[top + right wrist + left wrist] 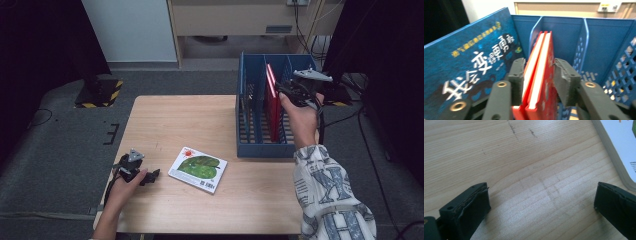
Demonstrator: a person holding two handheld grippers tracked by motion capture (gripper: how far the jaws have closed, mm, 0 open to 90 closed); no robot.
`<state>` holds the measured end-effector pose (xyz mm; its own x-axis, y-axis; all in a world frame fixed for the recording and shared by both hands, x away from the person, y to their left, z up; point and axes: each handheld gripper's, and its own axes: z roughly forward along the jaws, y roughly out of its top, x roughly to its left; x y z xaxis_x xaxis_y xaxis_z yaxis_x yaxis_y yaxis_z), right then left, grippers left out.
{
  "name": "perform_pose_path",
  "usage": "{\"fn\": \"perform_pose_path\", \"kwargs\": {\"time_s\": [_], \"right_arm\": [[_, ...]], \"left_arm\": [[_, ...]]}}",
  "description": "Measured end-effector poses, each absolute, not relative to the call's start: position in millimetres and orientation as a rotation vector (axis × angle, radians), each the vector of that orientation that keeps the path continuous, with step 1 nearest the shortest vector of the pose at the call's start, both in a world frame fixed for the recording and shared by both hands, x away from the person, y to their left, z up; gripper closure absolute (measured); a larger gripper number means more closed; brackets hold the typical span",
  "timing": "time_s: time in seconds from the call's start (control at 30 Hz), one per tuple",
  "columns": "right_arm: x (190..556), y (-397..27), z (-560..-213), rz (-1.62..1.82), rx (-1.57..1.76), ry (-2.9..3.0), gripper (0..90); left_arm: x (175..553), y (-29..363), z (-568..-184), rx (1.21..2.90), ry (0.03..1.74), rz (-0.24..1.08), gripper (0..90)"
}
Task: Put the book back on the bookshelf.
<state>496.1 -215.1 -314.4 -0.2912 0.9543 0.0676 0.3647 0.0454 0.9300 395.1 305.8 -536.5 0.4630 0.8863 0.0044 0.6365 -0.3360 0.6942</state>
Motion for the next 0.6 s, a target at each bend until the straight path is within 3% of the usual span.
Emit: {"fn": "perform_pose_path", "kwargs": {"time_s": [0.6], "right_arm": [[467, -215, -332, 1.221, 1.238, 1.827, 16.9]], "left_arm": [[395, 304, -537, 2.084, 1.261, 0.515, 0.0]]}}
